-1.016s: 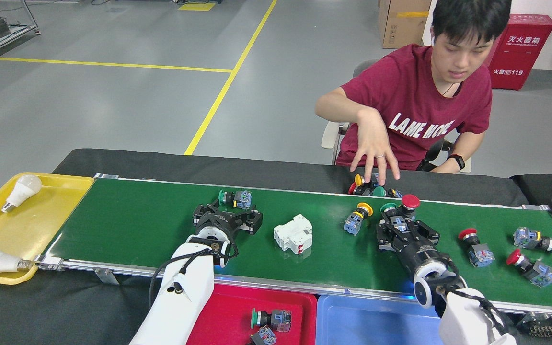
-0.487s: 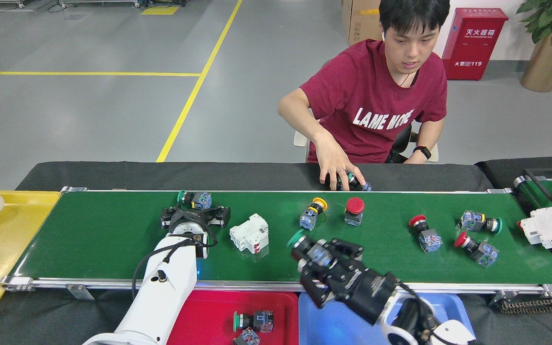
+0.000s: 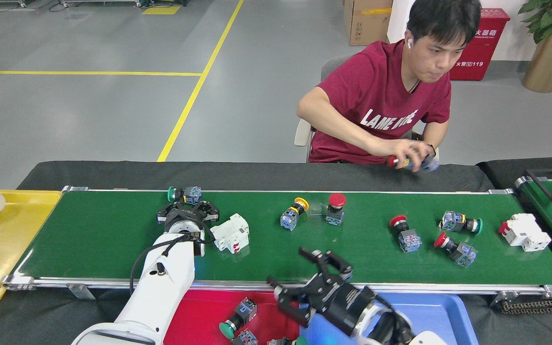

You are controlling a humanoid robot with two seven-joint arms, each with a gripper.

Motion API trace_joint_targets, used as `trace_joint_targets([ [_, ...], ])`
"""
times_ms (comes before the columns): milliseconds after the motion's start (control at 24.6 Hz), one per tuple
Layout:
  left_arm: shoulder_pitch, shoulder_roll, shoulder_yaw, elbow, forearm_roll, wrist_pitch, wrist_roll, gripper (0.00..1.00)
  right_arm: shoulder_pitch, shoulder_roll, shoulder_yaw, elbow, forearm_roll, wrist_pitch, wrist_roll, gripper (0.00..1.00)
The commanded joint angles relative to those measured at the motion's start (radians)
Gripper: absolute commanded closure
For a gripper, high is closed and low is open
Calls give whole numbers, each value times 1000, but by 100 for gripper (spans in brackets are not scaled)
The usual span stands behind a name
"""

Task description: Pick switch part from conveyor to tray

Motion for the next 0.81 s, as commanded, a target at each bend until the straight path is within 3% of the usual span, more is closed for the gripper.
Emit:
trace_joint_targets([
  [0, -9, 4, -4, -16, 1, -15, 3, 84, 25, -19, -96, -7, -2, 21, -13, 6],
  [162, 95, 9, -4, -260, 0, -160, 2, 86, 151, -33, -329, -9, -1, 96, -77, 5],
  [325, 337, 132, -8, -689, 0, -342, -3, 90, 280, -33, -461, -18, -1, 96, -151, 4],
  [488, 625, 198, 1, -1105, 3, -656, -7, 90, 442, -32, -511, -55, -1, 88, -233, 3],
  [609, 831, 214, 5, -1320, 17, -917, -7, 85, 526, -29, -513, -78, -1, 59, -246, 3],
  [650, 873, 210, 10, -1347, 18, -964, -7, 78, 530, -27, -513, -78, -1, 45, -246, 3],
  [691, 915, 202, 15, -1366, 18, -997, -9, 61, 530, -26, -513, -78, -1, 32, -244, 3],
  [731, 937, 198, 16, -1366, 17, -992, -9, 25, 530, -26, -511, -78, -1, 29, -241, 3],
  [772, 946, 191, 22, -1366, 15, -974, -7, 0, 526, -26, -510, -78, -2, 30, -241, 3],
])
